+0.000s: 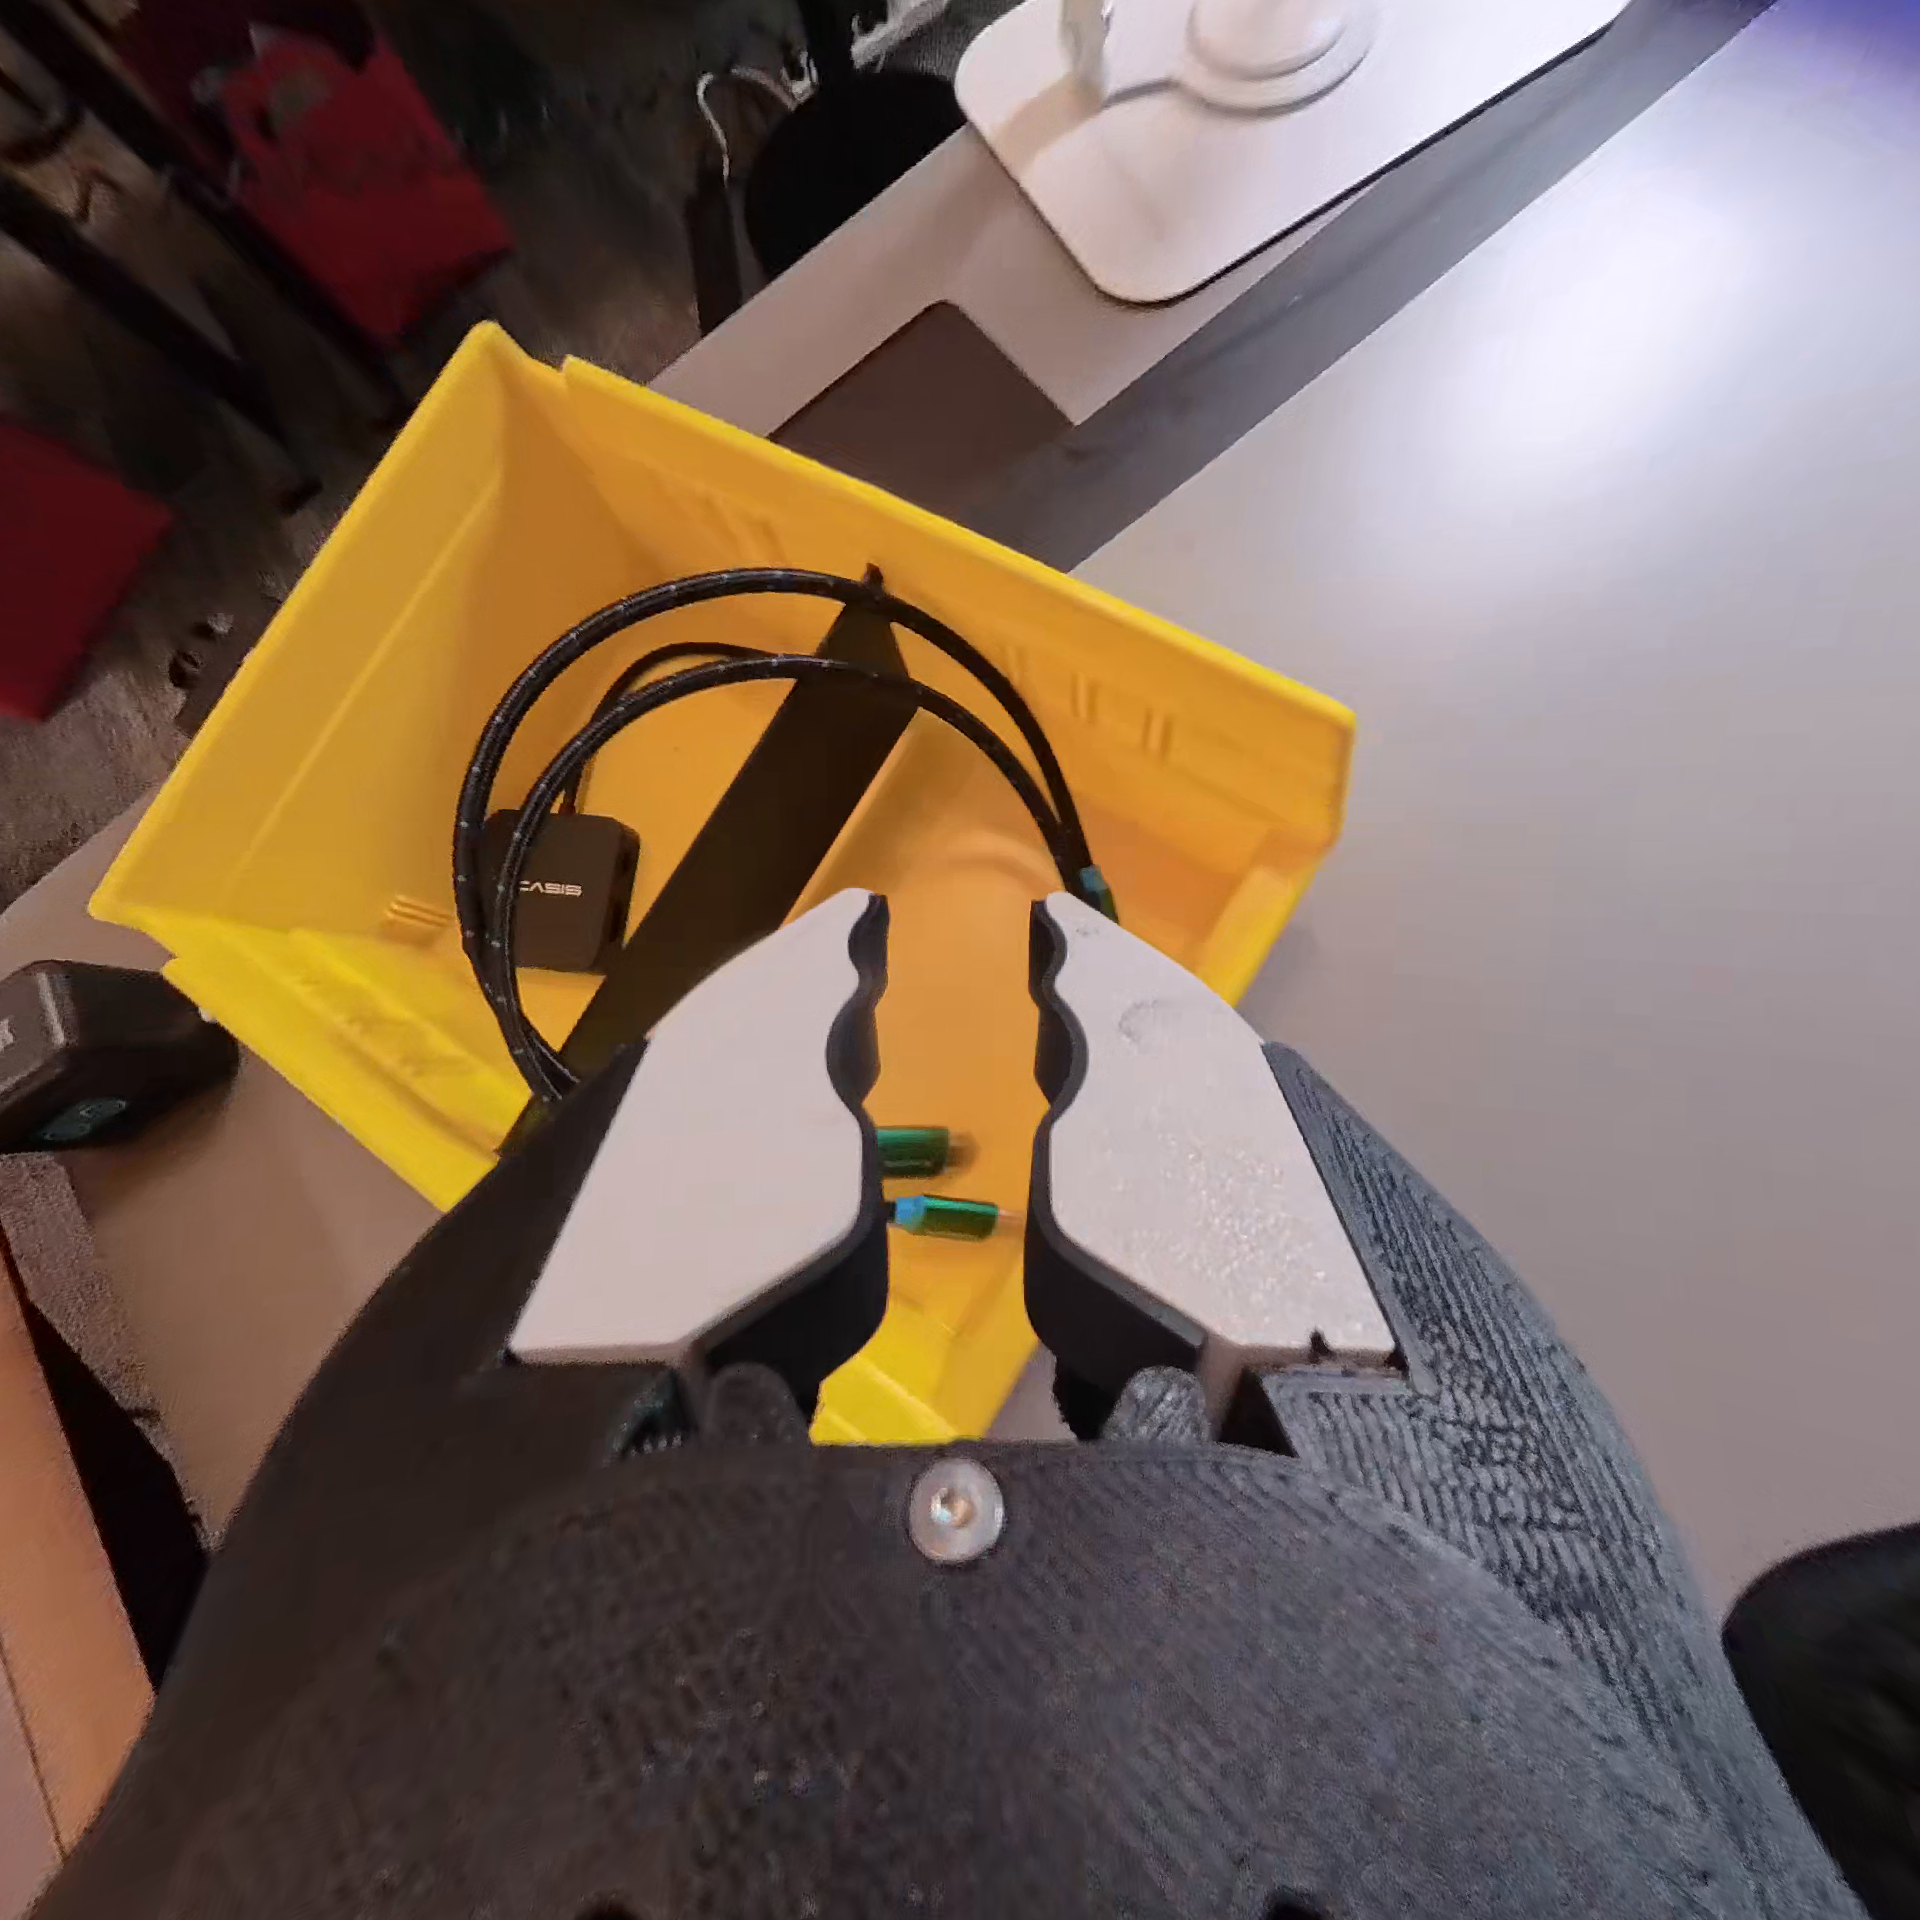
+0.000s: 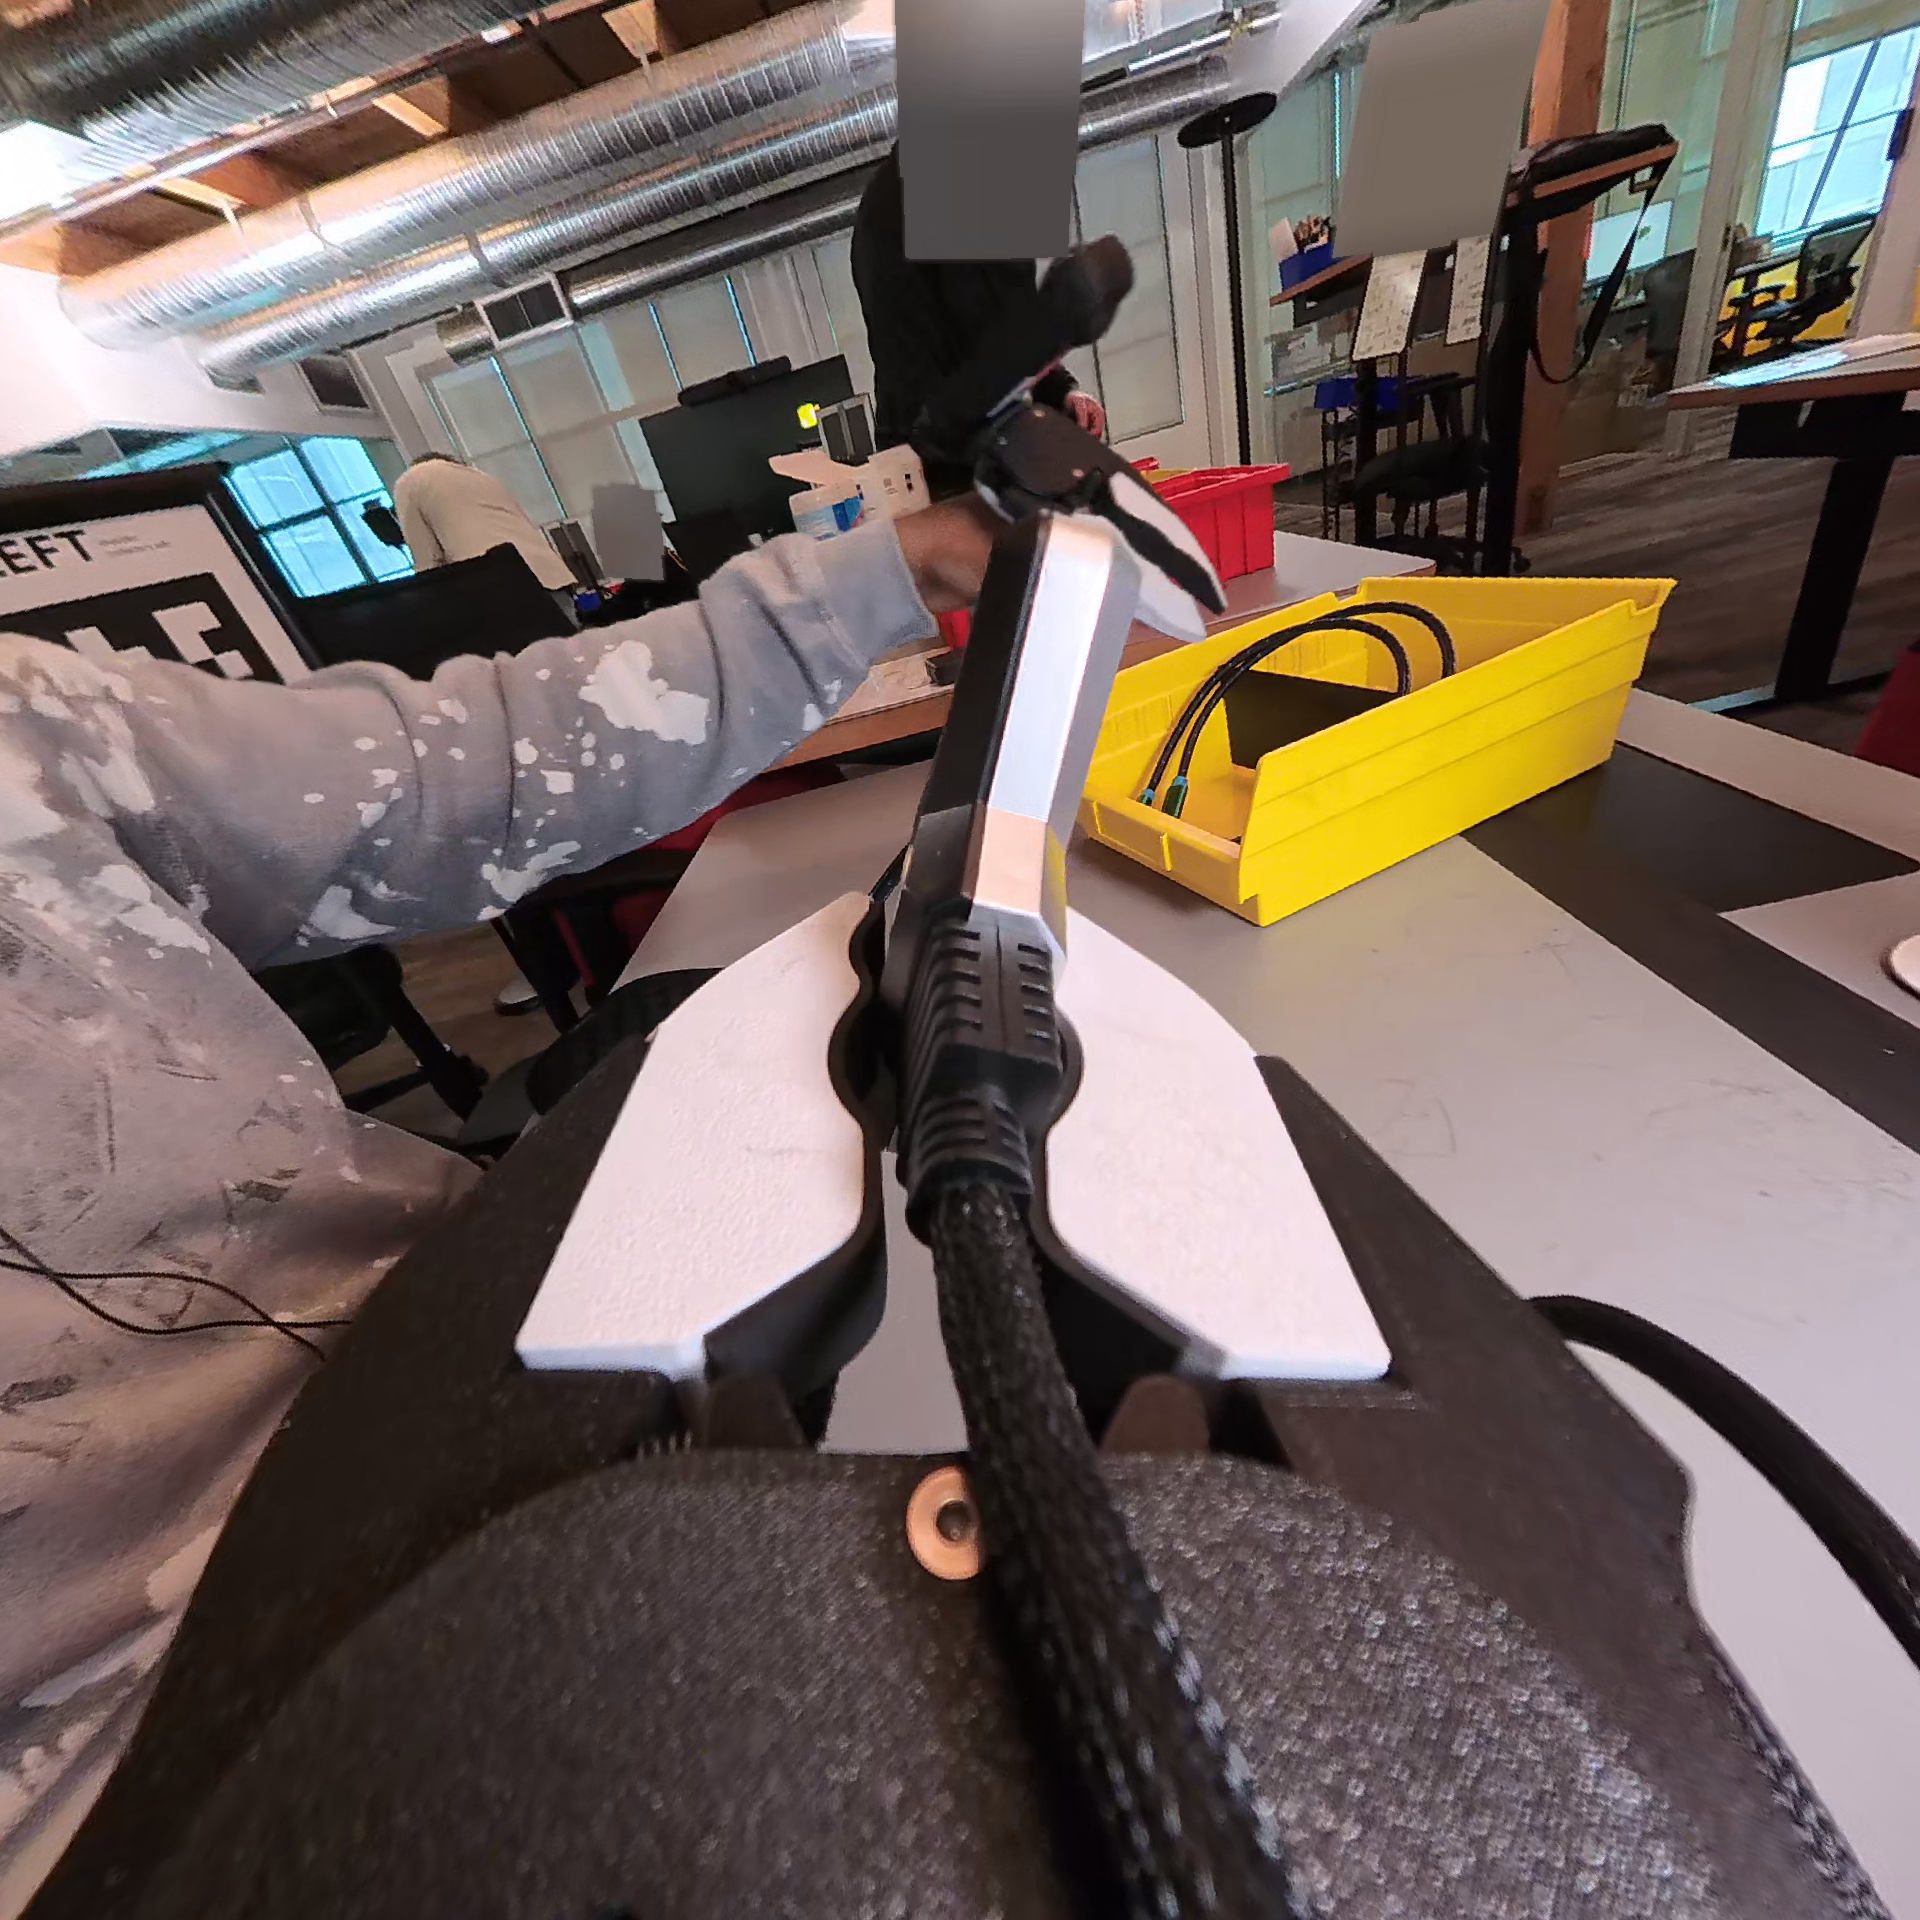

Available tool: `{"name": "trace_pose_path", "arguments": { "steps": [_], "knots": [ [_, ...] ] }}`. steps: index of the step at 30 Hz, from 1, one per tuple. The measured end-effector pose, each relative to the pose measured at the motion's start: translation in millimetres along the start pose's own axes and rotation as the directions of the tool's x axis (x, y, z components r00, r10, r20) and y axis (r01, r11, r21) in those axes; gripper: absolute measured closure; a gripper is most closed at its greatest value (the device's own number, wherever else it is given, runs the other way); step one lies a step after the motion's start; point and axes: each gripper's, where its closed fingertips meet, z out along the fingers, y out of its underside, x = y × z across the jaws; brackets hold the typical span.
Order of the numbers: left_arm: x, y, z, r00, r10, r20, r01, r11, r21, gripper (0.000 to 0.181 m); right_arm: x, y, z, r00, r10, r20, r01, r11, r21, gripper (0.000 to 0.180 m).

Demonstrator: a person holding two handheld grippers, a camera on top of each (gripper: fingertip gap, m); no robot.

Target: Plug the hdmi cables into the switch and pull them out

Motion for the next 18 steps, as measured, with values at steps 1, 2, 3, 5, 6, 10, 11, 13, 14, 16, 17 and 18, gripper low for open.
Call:
{"name": "trace_pose_path", "arguments": {
  "steps": [1,2,3,5,6,10,11,13,14,16,17,18],
  "knots": [
    [-6.3,-0.8,8.3,1.000,-0.002,0.014,0.002,1.000,-0.016,0.155,0.1,0.5,0.0,1.000,0.000,-0.001,0.000,1.000,-0.002,0.155],
    [-14.2,-1.0,16.7,0.999,0.012,0.040,-0.011,0.999,-0.043,0.155,0.1,1.0,-0.1,1.000,-0.002,-0.002,0.002,1.000,-0.005,0.155],
    [-23.6,-1.3,24.5,0.996,0.042,0.073,-0.036,0.996,-0.079,0.155,0.4,1.5,-0.4,1.000,-0.003,-0.003,0.003,1.000,-0.007,0.155],
    [-43.6,-5.8,36.8,0.984,0.116,0.133,-0.097,0.985,-0.144,0.156,1.0,2.2,-1.2,1.000,-0.003,-0.004,0.003,1.000,-0.011,0.155],
    [-53.4,-9.8,41.3,0.979,0.140,0.151,-0.114,0.979,-0.170,0.157,1.6,2.6,-1.7,1.000,-0.002,-0.005,0.002,1.000,-0.012,0.155],
    [-80.1,-37.9,53.8,0.972,0.187,0.143,-0.156,0.966,-0.205,0.155,5.3,4.6,-3.7,1.000,0.009,-0.005,-0.009,1.000,-0.013,0.155],
    [-84.0,-42.2,58.1,0.972,0.198,0.123,-0.167,0.960,-0.225,0.153,6.3,5.3,-4.1,1.000,0.014,-0.004,-0.014,1.000,-0.014,0.155],
    [-90.8,-43.5,68.9,0.969,0.235,0.076,-0.204,0.936,-0.287,0.150,7.7,6.5,-4.7,1.000,0.018,-0.002,-0.018,1.000,-0.016,0.155],
    [-94.2,-42.0,74.8,0.964,0.260,0.053,-0.230,0.919,-0.320,0.149,7.9,7.0,-4.9,1.000,0.019,-0.001,-0.019,1.000,-0.016,0.155],
    [-95.9,-36.2,86.8,0.960,0.281,-0.014,-0.266,0.888,-0.375,0.146,8.0,7.6,-5.0,1.000,0.020,0.004,-0.020,1.000,-0.018,0.155],
    [-93.8,-31.9,91.8,0.959,0.277,-0.060,-0.278,0.874,-0.399,0.145,8.1,7.9,-5.0,1.000,0.021,0.007,-0.021,1.000,-0.019,0.155],
    [-90.4,-27.9,95.8,0.954,0.278,-0.108,-0.298,0.859,-0.417,0.146,8.1,8.1,-5.1,1.000,0.022,0.009,-0.022,1.000,-0.021,0.155]
  ]
}}
